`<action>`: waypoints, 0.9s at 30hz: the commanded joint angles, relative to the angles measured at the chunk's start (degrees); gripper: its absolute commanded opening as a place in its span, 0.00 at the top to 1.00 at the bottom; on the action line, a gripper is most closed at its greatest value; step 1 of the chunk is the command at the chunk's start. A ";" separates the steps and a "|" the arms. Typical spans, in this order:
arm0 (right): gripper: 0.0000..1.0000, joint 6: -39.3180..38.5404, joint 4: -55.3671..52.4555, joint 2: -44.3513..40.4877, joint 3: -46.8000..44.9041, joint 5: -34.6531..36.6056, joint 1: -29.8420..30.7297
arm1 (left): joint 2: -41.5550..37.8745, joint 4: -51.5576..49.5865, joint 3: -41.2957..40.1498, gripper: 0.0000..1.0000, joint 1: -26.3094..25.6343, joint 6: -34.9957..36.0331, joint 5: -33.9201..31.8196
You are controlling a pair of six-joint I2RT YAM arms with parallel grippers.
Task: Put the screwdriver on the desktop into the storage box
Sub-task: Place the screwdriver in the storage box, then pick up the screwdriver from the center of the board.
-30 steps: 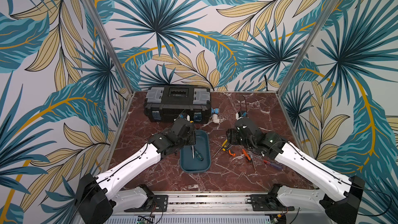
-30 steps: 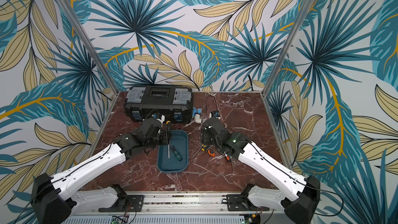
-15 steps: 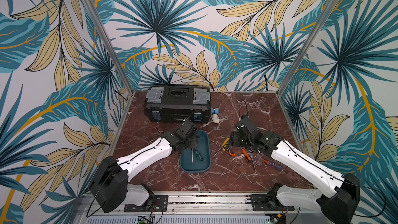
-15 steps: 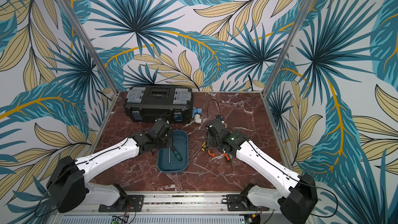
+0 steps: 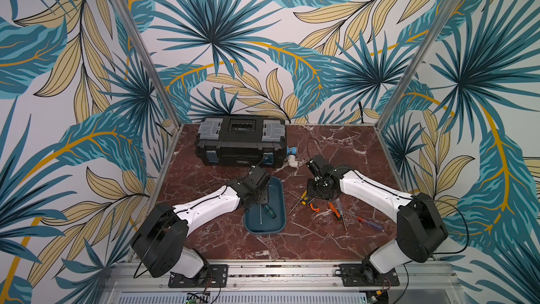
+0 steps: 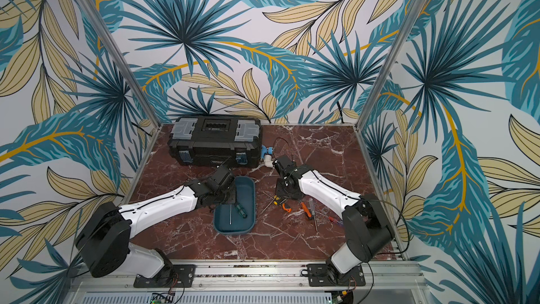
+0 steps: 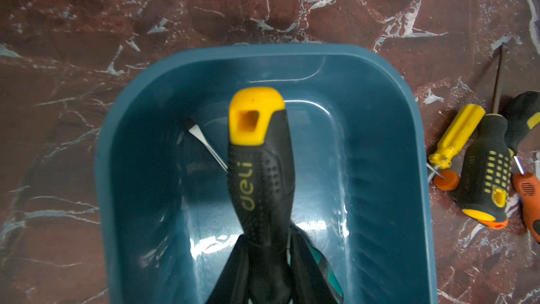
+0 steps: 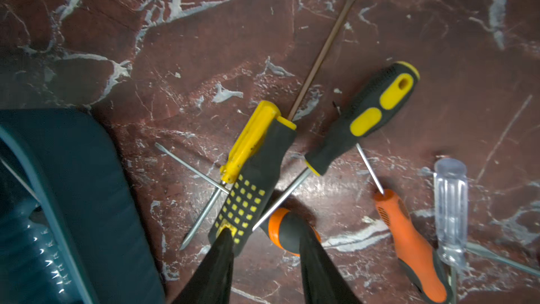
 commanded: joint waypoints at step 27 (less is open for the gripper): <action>0.60 1.02 1.76 11.44 4.54 -1.40 -0.16 | -20.68 4.24 3.98 0.50 -0.17 4.63 -1.31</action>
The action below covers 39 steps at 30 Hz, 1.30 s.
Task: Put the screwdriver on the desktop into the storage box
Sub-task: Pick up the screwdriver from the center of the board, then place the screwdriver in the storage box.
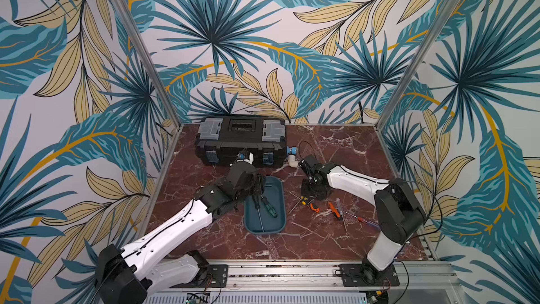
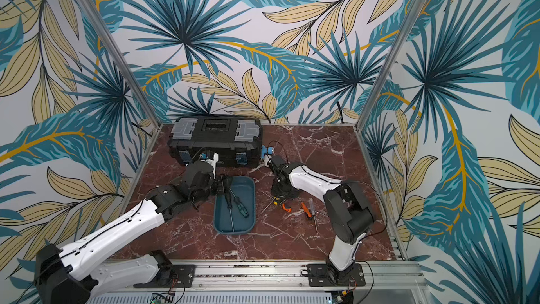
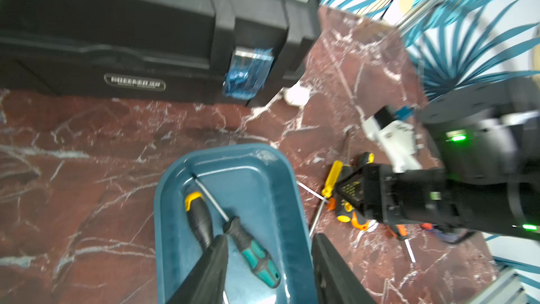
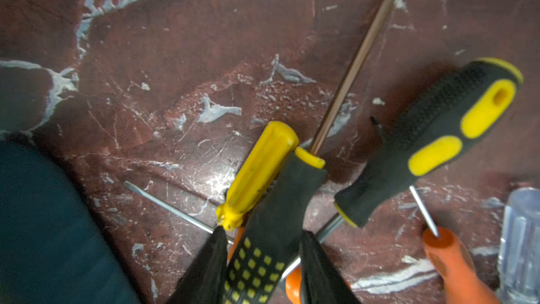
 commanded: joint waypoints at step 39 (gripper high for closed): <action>1.00 -9.58 28.95 -29.12 -10.32 -18.43 6.85 | 9.81 48.37 -8.46 0.39 4.03 -13.12 26.80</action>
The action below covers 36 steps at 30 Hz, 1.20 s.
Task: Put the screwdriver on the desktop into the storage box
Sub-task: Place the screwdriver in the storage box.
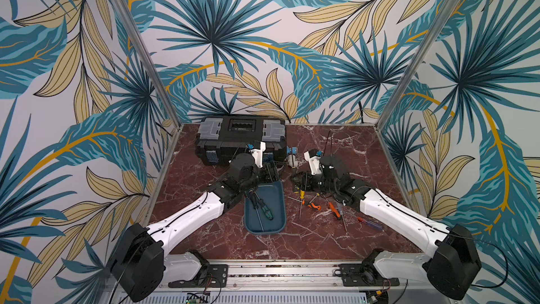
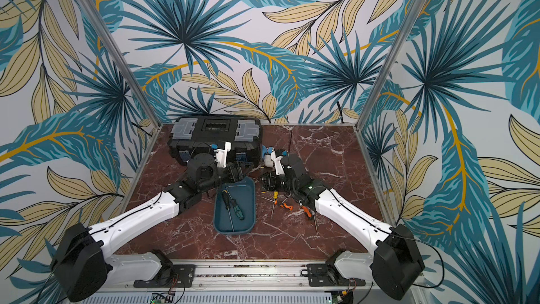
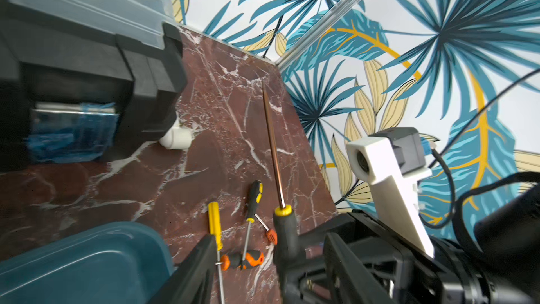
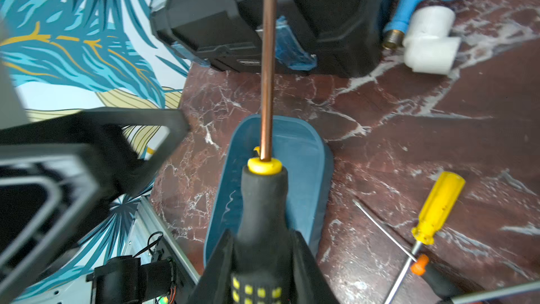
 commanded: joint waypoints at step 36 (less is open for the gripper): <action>1.00 5.29 -1.71 -3.31 2.24 4.31 14.47 | -11.22 14.70 -13.20 0.79 0.61 -13.46 1.88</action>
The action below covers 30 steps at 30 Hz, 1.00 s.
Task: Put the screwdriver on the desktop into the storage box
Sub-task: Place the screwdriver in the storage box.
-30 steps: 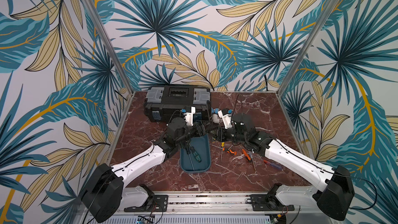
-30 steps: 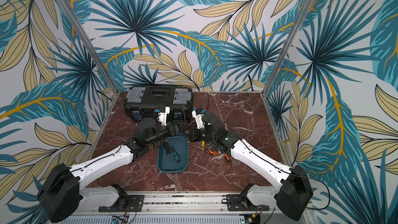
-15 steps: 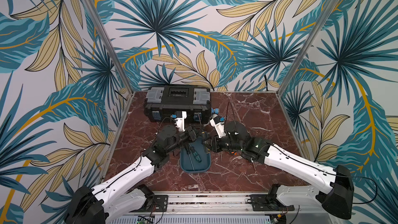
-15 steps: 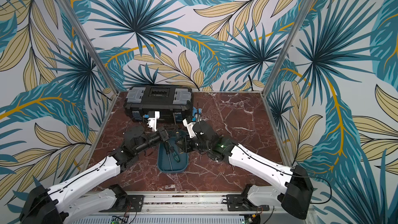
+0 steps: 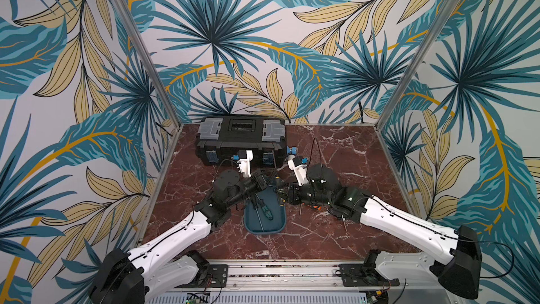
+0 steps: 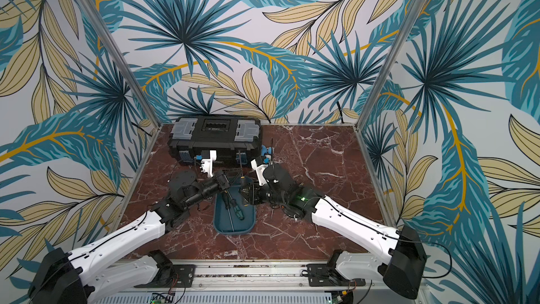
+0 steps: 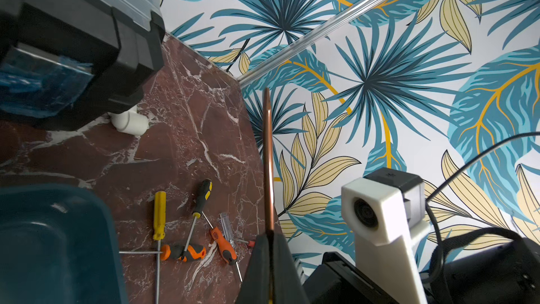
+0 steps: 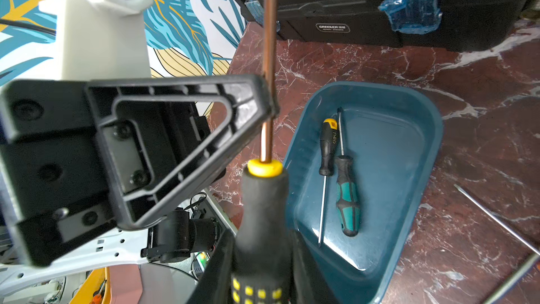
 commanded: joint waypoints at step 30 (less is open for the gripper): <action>0.29 11.30 21.10 -8.86 -15.43 -19.77 -5.78 | 8.02 24.43 -1.67 1.00 2.41 -7.59 12.48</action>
